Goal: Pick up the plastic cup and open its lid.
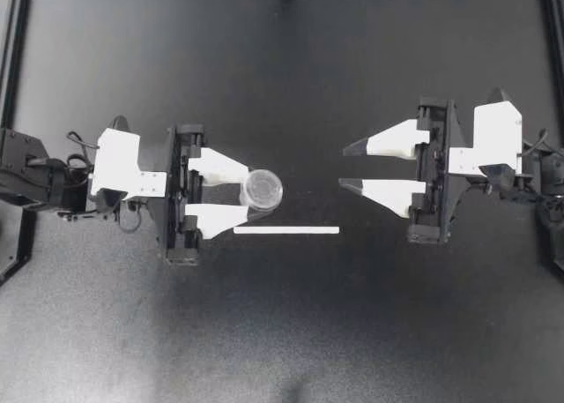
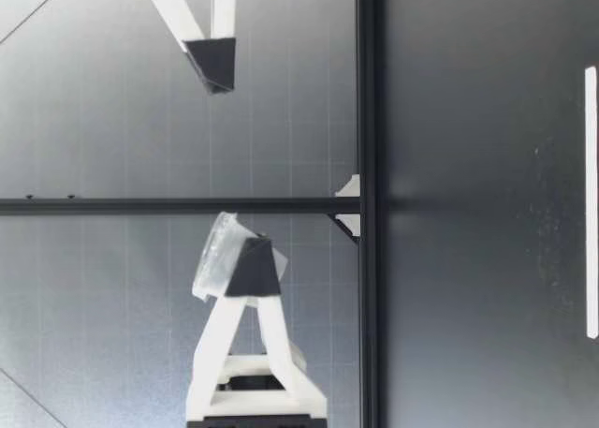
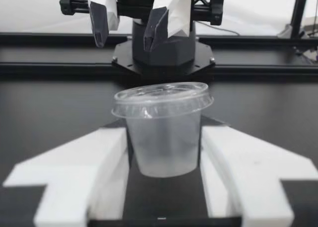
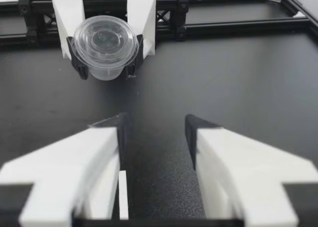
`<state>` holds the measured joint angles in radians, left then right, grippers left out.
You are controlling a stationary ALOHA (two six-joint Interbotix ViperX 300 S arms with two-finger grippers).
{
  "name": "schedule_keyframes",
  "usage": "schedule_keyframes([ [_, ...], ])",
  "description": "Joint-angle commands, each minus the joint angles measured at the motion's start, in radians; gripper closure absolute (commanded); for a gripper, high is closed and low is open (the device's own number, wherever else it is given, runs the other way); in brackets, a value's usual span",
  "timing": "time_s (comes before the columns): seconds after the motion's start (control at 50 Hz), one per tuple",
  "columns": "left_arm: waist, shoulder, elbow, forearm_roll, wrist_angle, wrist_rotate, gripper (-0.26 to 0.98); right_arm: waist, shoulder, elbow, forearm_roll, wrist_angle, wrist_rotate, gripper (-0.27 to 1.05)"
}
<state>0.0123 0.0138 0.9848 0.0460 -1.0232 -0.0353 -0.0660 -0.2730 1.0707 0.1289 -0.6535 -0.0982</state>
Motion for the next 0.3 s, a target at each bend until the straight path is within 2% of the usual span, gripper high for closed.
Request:
schedule_keyframes([
  [0.0,-0.002,-0.026,-0.012,0.0,-0.009,0.002,0.49,0.005,-0.008,-0.021,-0.002,-0.005,0.002,0.27],
  [0.28,-0.002,-0.026,-0.006,0.0,-0.009,0.0,0.49,0.005,-0.008,-0.021,-0.002,-0.005,0.002,0.27],
])
